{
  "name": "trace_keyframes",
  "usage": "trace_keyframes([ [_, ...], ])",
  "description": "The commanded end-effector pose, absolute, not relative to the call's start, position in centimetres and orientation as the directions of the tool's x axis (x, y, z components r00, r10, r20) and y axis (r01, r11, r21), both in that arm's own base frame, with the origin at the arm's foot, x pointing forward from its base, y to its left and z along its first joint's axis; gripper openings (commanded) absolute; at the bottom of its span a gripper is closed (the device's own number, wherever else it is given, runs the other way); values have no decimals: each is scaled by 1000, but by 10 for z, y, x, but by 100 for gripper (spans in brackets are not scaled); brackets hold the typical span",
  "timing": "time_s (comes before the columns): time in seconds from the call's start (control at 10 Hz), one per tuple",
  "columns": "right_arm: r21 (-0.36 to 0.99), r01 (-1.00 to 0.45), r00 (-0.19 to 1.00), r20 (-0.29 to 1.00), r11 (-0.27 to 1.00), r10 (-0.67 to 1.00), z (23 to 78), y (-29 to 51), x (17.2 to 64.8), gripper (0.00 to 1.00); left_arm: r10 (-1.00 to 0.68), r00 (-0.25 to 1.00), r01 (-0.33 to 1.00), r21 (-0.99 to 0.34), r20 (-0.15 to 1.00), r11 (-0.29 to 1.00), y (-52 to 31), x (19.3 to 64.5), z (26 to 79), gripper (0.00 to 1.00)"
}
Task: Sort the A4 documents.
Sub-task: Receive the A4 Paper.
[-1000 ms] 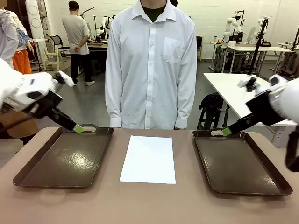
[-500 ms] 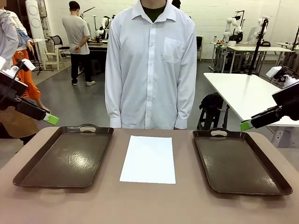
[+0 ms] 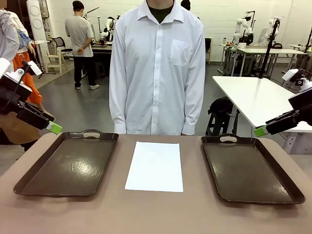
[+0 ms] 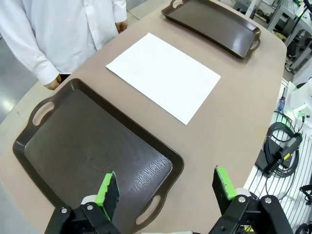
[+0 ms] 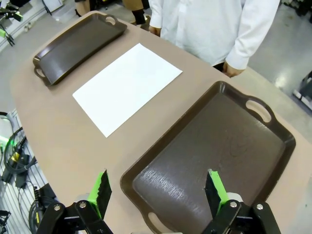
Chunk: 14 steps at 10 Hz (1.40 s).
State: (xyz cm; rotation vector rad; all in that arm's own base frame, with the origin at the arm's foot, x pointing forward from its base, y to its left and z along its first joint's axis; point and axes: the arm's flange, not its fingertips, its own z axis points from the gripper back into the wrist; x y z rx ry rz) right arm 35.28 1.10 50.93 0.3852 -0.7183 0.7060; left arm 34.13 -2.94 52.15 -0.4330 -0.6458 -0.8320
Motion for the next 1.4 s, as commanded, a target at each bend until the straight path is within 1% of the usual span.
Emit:
trace_keyframes([
  [0.0, 94, -718, 533, 711, 690, 459, 499, 12, 344, 100, -544, 489, 802, -108, 682, 587, -32, 346, 515, 100],
  [0.4, 98, -724, 538, 699, 682, 471, 495, 14, 343, 100, -564, 485, 814, -109, 668, 571, -36, 346, 517, 100],
  [0.5, 91, -711, 544, 699, 697, 463, 507, 13, 352, 100, -552, 531, 790, -141, 643, 597, -33, 352, 517, 100],
  [0.6, 91, -711, 544, 699, 697, 463, 507, 13, 352, 100, -553, 501, 799, -110, 666, 592, -38, 343, 516, 100],
  [1.3, 91, -711, 544, 699, 697, 463, 507, 13, 352, 100, -553, 501, 799, -110, 666, 592, -38, 343, 516, 100],
])
